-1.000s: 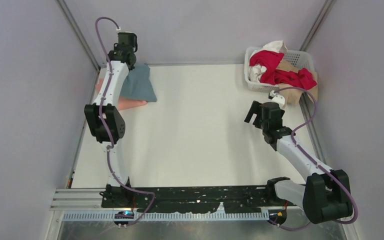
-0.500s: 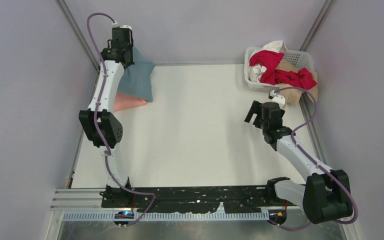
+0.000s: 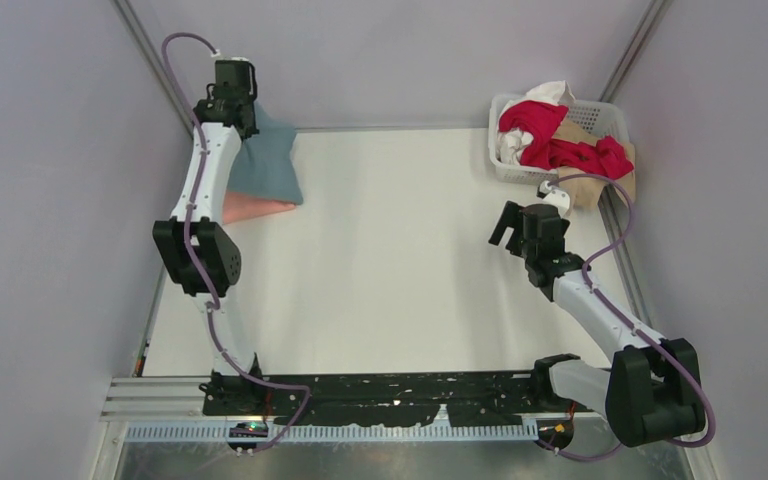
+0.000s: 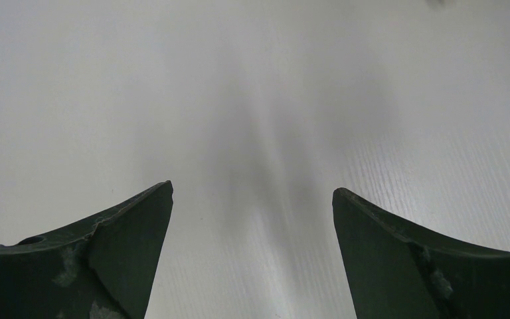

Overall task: Fold and stack the t-shirts
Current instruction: Put the neatly folded tshirt into the corner of the board with the left arm, then reset both arms

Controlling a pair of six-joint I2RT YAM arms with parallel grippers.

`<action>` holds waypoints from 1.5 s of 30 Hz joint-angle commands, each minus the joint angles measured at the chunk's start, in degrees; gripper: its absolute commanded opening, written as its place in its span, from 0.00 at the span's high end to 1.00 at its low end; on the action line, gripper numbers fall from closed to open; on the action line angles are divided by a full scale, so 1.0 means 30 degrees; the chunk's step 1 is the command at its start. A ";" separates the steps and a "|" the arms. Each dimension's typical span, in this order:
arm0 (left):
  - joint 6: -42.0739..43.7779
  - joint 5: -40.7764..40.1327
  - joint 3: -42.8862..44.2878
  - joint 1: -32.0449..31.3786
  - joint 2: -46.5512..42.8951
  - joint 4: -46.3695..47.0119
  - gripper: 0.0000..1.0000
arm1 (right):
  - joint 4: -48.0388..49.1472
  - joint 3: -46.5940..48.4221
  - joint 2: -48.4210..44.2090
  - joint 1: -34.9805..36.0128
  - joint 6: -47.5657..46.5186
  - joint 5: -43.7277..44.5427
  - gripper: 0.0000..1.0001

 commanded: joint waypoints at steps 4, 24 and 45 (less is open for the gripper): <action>-0.0450 0.0568 0.0210 0.2223 0.1934 0.0770 1.00 | 0.0446 0.0860 0.0256 -0.0052 -0.0197 0.0569 0.05; -0.4757 0.2769 0.1388 0.4725 0.2264 -0.1549 0.00 | -0.0661 0.1445 -0.0433 -0.0051 -0.0074 0.0480 0.05; -1.0163 0.4349 -2.7494 -0.6343 -1.8305 1.0144 0.01 | -0.3397 -0.3224 -1.0114 -0.0056 0.1047 -0.0386 0.05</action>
